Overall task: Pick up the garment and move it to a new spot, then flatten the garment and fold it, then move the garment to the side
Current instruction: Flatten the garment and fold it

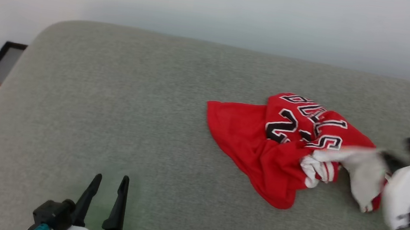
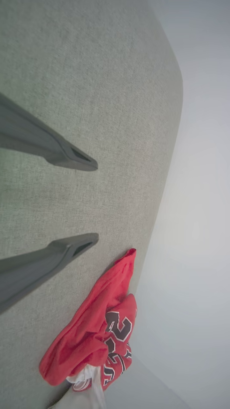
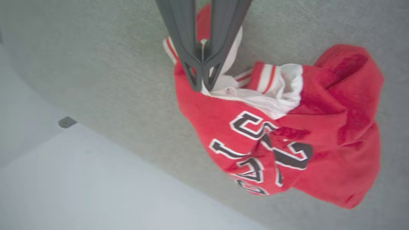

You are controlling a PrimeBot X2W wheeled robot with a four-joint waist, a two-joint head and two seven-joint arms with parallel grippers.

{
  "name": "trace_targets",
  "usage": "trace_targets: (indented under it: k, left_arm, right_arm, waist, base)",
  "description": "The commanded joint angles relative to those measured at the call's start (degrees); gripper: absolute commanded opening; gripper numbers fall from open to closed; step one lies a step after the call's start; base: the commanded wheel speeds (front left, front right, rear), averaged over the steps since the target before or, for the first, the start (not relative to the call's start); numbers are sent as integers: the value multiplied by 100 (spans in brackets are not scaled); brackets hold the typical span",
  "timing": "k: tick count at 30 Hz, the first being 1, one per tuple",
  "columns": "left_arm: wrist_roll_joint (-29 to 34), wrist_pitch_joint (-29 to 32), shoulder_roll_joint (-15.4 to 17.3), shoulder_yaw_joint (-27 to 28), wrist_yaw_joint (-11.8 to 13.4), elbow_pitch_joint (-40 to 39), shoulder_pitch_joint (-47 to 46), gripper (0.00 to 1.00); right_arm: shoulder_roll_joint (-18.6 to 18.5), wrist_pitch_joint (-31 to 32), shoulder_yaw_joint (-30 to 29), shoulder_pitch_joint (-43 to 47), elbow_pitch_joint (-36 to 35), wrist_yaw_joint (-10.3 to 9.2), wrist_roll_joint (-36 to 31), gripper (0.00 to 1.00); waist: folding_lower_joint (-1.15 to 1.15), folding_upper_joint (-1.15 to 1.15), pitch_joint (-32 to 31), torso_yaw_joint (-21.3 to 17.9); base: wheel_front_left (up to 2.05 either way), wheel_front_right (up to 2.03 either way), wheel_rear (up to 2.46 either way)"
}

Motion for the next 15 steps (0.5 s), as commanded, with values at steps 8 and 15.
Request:
trace_targets:
  k: [8,15]
  left_arm:
    - [-46,1,64,-94,-12,-13,-143,100]
    - [-111,1,123,-217,-12,-7,-248,100]
  right_arm:
    - [370,-143,-2232,357,67,-6,-319,0]
    - [621,-670,-3816,231,665,-6,-775,0]
  waist:
    - [0,0,110,-323]
    - [0,0,254,-313]
  base:
    - [0,0,0]
    - [0,0,0]
